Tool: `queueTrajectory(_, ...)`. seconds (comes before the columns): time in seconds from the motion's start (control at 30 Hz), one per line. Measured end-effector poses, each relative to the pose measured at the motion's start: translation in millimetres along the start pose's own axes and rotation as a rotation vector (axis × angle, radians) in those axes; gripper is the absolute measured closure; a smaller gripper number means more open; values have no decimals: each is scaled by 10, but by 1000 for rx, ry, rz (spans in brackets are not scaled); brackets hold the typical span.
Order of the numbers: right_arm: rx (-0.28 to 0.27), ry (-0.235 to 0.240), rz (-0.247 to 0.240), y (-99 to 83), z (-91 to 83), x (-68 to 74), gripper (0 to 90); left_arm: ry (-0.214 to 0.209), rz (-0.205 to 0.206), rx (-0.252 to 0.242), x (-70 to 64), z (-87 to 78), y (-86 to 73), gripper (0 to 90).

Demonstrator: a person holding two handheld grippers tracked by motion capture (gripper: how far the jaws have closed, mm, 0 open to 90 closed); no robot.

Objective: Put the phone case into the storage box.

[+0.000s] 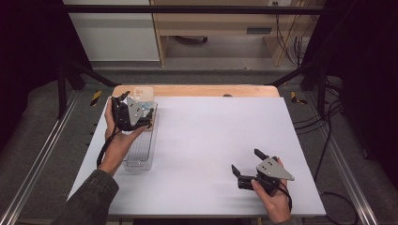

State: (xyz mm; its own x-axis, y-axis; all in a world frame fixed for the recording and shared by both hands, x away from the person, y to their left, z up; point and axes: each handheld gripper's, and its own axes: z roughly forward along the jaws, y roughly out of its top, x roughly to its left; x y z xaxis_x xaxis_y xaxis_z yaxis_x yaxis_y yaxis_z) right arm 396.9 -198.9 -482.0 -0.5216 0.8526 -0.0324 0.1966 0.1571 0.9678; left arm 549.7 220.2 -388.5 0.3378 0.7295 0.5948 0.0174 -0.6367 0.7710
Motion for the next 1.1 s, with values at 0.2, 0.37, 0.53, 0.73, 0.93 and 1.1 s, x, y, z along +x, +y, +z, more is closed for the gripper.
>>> queueTrajectory(0.2, 1, 1, -1, 0, 15, 7, 25, -26, 10, -13, -46, -59, 42, 23)
queueTrajectory(0.37, 3, 4, 3, 1, 18, 10, 24, -46, 3, -27, -81, -127, 92, 23)
queueTrajectory(0.53, 2, 5, 7, 0, 15, 14, 24, -70, -18, -43, -134, -217, 132, 23)
queueTrajectory(0.73, 3, 10, 8, 2, 18, 22, 23, -99, -11, -54, -201, -343, 162, 24)
queueTrajectory(0.93, 2, 13, 13, 4, 18, 27, 23, -111, -16, -63, -226, -426, 198, 24)
queueTrajectory(1.1, 5, 17, 17, 4, 18, 29, 23, -132, -32, -61, -284, -469, 215, 23)
